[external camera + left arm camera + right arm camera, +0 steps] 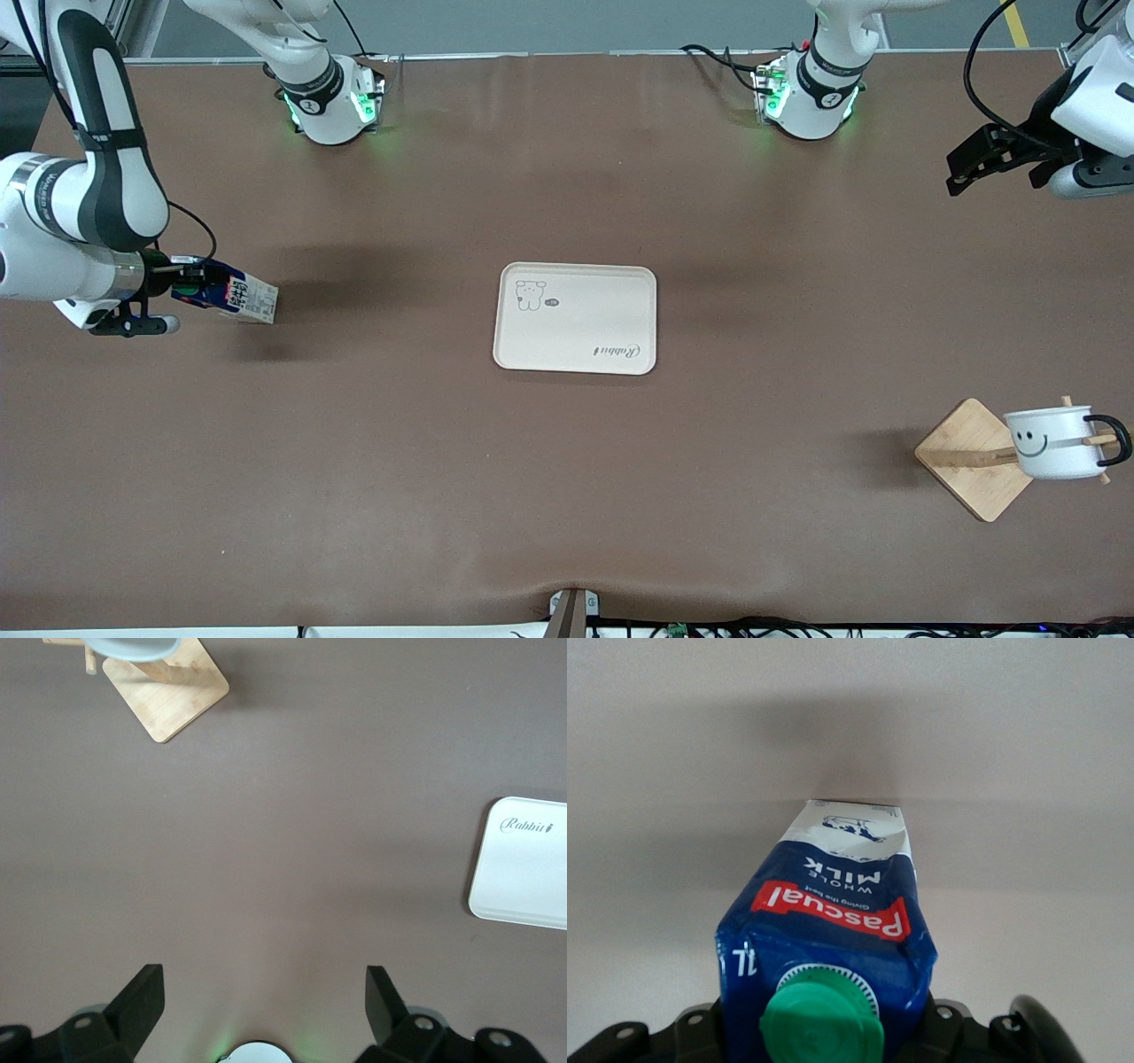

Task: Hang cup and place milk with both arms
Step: 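Lower the milk carton onto the table and open the right gripper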

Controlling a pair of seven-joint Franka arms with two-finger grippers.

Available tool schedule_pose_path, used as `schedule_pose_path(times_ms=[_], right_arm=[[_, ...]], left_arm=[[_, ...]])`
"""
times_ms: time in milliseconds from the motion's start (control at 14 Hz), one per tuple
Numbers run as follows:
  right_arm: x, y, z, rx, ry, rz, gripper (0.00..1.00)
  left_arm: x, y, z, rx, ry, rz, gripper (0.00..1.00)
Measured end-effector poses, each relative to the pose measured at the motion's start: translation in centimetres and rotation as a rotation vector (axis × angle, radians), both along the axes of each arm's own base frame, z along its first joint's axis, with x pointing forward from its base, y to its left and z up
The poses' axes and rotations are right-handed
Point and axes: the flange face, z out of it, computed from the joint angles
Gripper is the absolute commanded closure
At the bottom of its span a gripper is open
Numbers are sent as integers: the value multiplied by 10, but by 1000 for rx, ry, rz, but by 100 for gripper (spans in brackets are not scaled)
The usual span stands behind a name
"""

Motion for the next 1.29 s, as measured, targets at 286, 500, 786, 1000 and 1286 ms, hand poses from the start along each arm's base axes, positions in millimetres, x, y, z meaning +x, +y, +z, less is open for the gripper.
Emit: schedule_pose_path(times_ms=[286, 500, 786, 1000, 1286], right_arm=[[0, 0, 0, 0, 0, 0, 39], [0, 0, 0, 0, 0, -1, 36], [0, 0, -1, 0, 1, -1, 0], [-1, -1, -2, 0, 2, -1, 0], [-1, -1, -2, 0, 2, -1, 0]], left_arm=[[-1, 0, 0, 1, 8, 1, 0], [-2, 0, 2, 1, 5, 2, 0], [-3, 1, 2, 1, 5, 4, 0], [-3, 3, 2, 1, 5, 8, 0], [-3, 4, 2, 0, 6, 9, 0]])
